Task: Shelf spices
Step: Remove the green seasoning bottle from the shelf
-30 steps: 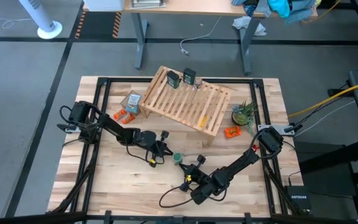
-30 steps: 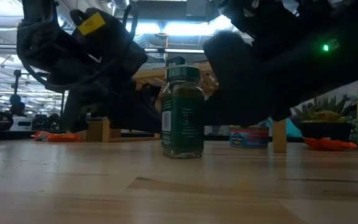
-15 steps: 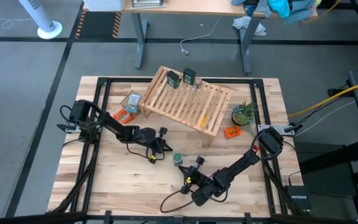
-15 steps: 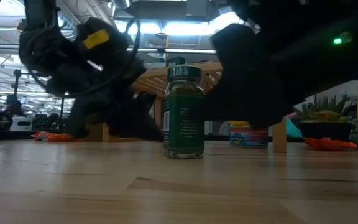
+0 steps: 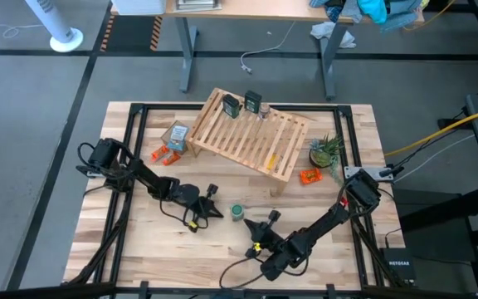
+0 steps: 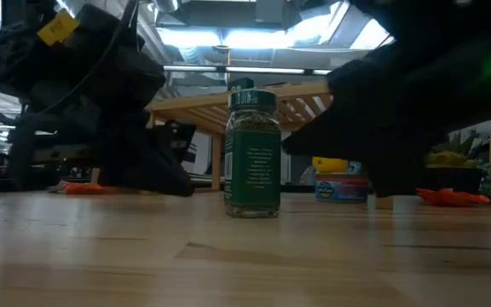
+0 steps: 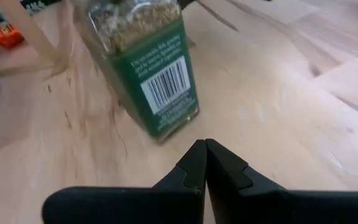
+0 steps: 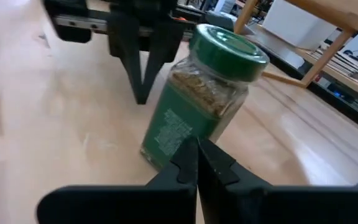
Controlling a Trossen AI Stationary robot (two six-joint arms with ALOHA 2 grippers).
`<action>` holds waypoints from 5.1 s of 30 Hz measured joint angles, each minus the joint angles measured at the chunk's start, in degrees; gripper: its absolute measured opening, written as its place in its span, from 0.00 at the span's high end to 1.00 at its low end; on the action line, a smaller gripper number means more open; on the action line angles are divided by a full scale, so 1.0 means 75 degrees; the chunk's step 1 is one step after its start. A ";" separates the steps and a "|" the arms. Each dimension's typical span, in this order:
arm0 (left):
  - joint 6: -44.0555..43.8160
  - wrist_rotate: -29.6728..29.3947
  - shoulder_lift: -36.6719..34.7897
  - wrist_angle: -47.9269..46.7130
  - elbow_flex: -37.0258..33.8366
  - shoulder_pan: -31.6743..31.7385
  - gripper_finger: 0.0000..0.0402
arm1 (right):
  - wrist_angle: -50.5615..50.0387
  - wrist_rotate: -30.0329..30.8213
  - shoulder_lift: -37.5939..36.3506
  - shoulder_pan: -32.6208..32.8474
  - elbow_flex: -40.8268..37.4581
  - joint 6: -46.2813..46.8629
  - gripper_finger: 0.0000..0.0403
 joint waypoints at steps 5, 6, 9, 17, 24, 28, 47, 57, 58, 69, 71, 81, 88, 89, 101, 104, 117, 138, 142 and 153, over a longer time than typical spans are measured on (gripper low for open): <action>0.0003 -0.0023 0.0000 -0.0003 0.0158 -0.0008 1.00 | -0.0577 -0.0428 0.0000 -0.0278 0.0000 0.0492 1.00; 0.0003 -0.0023 0.0000 -0.0017 0.0168 -0.0006 1.00 | -0.0687 -0.0525 0.0000 -0.0283 0.0000 0.0599 1.00; 0.0000 -0.0026 0.0002 -0.0052 0.0173 -0.0006 1.00 | -0.0992 -0.0558 0.0000 -0.0317 -0.0004 0.0888 1.00; 0.0000 -0.0032 0.0006 0.0195 0.0178 0.0018 1.00 | -0.1064 -0.0669 0.0000 -0.0363 -0.0003 0.0972 1.00; -0.0029 -0.0035 0.0009 0.0417 0.0196 0.0015 1.00 | -0.1021 -0.1019 0.0000 -0.0615 -0.0003 0.0972 1.00; 0.0061 -0.0086 0.0009 0.0428 0.0196 0.0018 1.00 | -0.0783 -0.1136 0.0000 -0.0672 -0.0003 0.0921 1.00; 0.0150 -0.0116 0.0009 0.0595 0.0199 0.0678 1.00 | 0.0553 -0.1813 0.0000 -0.0649 -0.0003 0.0717 1.00; 0.0467 -0.0114 0.0009 0.0604 0.0202 0.1055 1.00 | 0.1443 -0.1934 0.0000 -0.0654 -0.0003 0.0088 1.00; 0.0495 -0.0114 0.0009 0.0604 0.0202 0.1095 1.00 | 0.1505 -0.1934 0.0000 -0.0654 -0.0003 0.0039 1.00; 0.0061 -0.0283 -0.0012 -0.0160 -0.0076 0.0976 1.00 | 0.1266 -0.0543 0.0000 -0.0046 0.0316 -0.1434 1.00; -0.0053 -0.0285 -0.0015 -0.0244 -0.0169 0.0793 1.00 | 0.0715 -0.0118 0.0000 0.0098 0.0542 -0.1513 1.00; -0.0280 -0.0273 -0.0017 0.0211 -0.0209 -0.0329 1.00 | -0.2127 0.0076 0.0000 -0.0045 0.1102 0.0256 1.00; -0.0325 -0.0341 0.0300 0.0284 -0.0048 -0.0378 1.00 | -0.3415 -0.0128 0.0000 -0.0168 0.1102 0.1418 1.00; -0.0320 -0.0344 0.0416 0.0381 0.0033 -0.0376 1.00 | -0.3540 -0.0130 0.0000 -0.0168 0.1102 0.1542 1.00; -0.0178 -0.0323 0.1472 0.0688 0.0929 -0.0326 1.00 | -0.3662 -0.0652 0.0000 -0.0394 0.1007 0.1924 1.00; -0.0159 -0.0332 0.1437 0.0653 0.0911 -0.0326 1.00 | -0.3250 -0.0809 0.0000 -0.0496 0.0848 0.1920 1.00; -0.0047 -0.0522 0.1425 0.0409 0.0901 -0.0090 1.00 | -0.2401 -0.1013 0.0000 -0.0509 0.0676 0.1783 1.00; 0.0095 -0.0595 0.1431 0.0029 0.0898 0.0204 1.00 | -0.1149 -0.1408 0.0535 -0.0759 0.0676 0.1334 1.00; 0.0128 -0.0606 0.1431 -0.0097 0.0898 0.0266 1.00 | -0.1018 -0.1490 0.0574 -0.0765 0.0676 0.1256 1.00; 0.0052 -0.1192 0.1419 -0.0365 0.0895 0.0324 1.00 | -0.0779 -0.1538 0.0574 -0.0754 0.0676 0.1248 1.00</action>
